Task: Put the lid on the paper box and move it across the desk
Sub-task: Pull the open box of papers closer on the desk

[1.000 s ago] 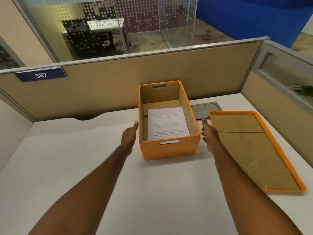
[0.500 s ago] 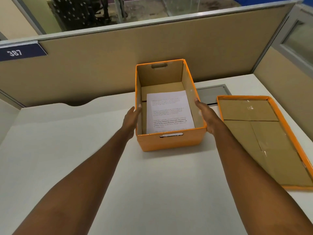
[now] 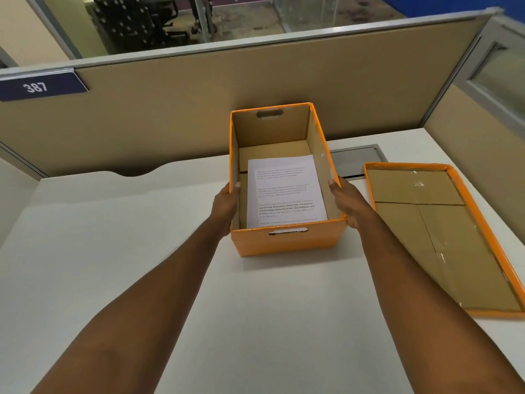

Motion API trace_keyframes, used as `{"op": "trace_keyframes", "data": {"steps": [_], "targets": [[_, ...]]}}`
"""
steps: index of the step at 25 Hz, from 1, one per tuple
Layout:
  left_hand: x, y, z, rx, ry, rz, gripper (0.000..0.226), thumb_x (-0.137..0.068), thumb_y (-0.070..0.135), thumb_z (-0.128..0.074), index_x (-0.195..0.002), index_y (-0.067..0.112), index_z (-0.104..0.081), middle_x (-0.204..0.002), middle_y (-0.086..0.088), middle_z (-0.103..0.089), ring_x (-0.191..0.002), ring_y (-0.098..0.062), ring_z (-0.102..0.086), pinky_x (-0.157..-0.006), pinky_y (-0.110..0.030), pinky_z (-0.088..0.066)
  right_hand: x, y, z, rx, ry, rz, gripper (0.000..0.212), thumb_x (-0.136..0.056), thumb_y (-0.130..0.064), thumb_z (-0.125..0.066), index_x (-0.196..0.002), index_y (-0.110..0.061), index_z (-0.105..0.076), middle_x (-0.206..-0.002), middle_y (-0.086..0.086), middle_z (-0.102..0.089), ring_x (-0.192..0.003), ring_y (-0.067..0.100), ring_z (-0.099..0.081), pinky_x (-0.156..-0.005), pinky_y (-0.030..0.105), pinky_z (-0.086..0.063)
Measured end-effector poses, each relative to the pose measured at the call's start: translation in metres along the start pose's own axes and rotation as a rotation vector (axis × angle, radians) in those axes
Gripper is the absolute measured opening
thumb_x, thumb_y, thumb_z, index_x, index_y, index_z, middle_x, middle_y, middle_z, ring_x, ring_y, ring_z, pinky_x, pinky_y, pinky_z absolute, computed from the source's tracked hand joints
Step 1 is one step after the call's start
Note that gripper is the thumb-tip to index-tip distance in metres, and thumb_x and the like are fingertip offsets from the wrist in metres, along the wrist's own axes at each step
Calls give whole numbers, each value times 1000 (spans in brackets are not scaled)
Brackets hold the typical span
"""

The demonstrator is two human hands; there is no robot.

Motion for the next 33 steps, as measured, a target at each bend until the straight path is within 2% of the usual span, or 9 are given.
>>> {"op": "trace_keyframes", "data": {"steps": [3,8,11,15,18,21,27,33], "targets": [[22,-2,7,21,15,-22,44,-98,44,-37,-135,21,-47,-129,-10,-59,-112,-29,-59,-95,-48,-50,22,1,-1,-8,-3,21,45,-98,-37,-33,-140,-22,-35,-142,6,-45,-130,29,-39,-88,36,-34],[75,-10,25,-1,74,-42,48,-97,46,-38,-137,21,-44,-137,-10,-54,-123,-33,-53,-101,-54,-45,77,3,-2,-22,-17,74,43,-97,-36,-34,-138,-22,-39,-137,4,-49,-125,26,-43,-87,34,-34],[126,-27,41,4,108,-78,49,-96,47,-39,-138,21,-43,-142,-10,-50,-127,-34,-48,-100,-49,-42,132,9,-3,-19,-41,129,43,-96,-39,-36,-135,-22,-42,-122,0,-54,-110,18,-46,-83,34,-35],[151,-48,57,-25,145,-52,52,-96,47,-40,-140,21,-41,-147,-10,-45,-132,-36,-43,-101,-50,-39,161,27,-17,-4,-70,98,44,-95,-42,-37,-134,-24,-43,-126,2,-55,-96,12,-43,-82,35,-35],[178,-62,69,-47,170,-41,52,-96,47,-40,-141,22,-40,-147,-9,-45,-133,-36,-42,-102,-52,-39,190,39,-24,-4,-72,92,47,-93,-45,-37,-134,-24,-42,-121,0,-54,-106,17,-46,-82,36,-33],[212,-82,82,-39,185,-38,52,-95,48,-40,-141,24,-40,-148,-8,-44,-134,-36,-41,-103,-53,-37,221,57,-31,11,-92,94,47,-93,-46,-36,-135,-26,-42,-129,3,-54,-103,15,-46,-79,35,-34],[264,-124,102,-14,212,0,52,-93,50,-44,-140,28,-42,-148,-7,-44,-135,-35,-40,-102,-54,-36,262,93,-40,40,-100,65,45,-95,-43,-34,-138,-29,-36,-139,2,-48,-125,25,-45,-80,32,-36],[290,-157,126,-21,242,28,52,-91,53,-45,-138,30,-46,-145,-5,-48,-129,-31,-46,-96,-48,-40,286,124,-57,92,-123,48,44,-96,-43,-32,-139,-33,-33,-139,0,-48,-121,22,-48,-74,27,-41]]}}
Point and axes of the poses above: each hand's wrist, its own x-axis away from the middle knuckle, its own z-axis out of the back of the hand, y = z × x, the point moved 7 cm from there along -x, towards the middle knuckle
